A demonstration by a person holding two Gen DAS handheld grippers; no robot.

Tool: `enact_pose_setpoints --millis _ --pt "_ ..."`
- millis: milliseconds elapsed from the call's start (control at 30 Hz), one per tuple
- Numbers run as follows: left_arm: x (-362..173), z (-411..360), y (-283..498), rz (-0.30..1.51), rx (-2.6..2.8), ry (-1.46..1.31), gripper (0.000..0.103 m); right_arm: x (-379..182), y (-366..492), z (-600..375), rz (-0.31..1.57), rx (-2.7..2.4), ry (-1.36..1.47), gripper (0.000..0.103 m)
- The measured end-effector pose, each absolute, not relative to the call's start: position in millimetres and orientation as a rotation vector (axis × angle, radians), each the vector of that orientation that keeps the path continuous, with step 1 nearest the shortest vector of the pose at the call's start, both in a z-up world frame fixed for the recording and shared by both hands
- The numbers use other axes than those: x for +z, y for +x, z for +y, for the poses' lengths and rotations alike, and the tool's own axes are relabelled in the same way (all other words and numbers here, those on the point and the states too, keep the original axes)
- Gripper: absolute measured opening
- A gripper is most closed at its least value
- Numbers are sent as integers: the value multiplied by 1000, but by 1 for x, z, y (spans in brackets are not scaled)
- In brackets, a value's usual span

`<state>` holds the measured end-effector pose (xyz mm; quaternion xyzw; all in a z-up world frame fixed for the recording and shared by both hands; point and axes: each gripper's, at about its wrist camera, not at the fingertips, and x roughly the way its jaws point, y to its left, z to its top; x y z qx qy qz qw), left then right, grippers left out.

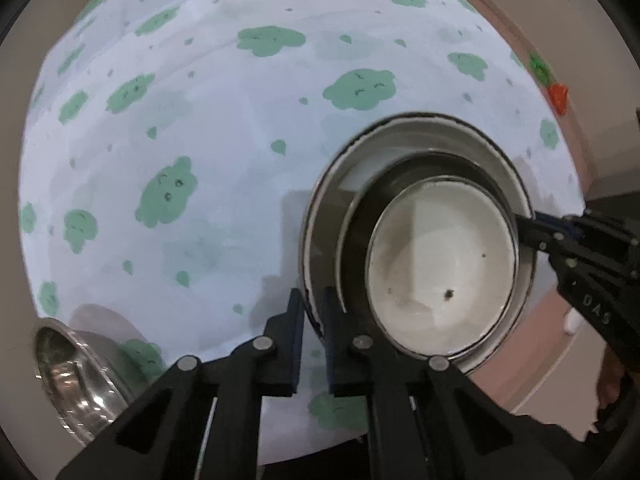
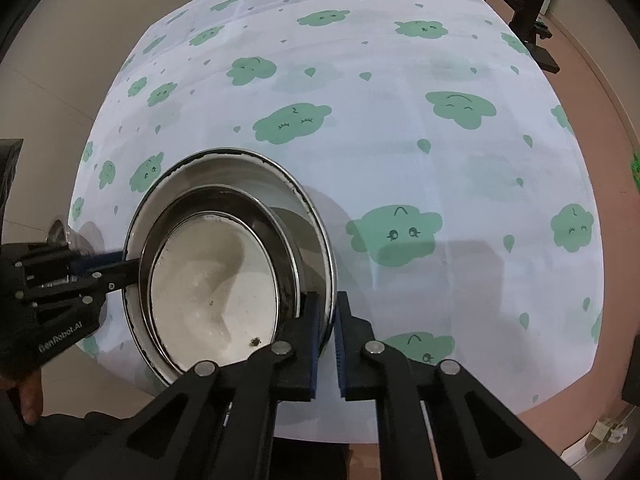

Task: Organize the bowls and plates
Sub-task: 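Close both grippers on the rim of the stacked bowls and plate, then lift the stack and carry it toward the large steel bowl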

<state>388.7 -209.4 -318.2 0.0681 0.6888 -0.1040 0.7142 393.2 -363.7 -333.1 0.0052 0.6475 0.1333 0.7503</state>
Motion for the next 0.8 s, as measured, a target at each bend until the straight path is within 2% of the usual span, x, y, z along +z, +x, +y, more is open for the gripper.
enact_pose_setpoints --millis 367,800 --pt "-303 -201 385 1517 -245 119 5 -324 394 -360 1423 284 23 8" --pt "-283 -158 379 1478 -156 52 5 -299 404 -319 1395 368 -48 8"
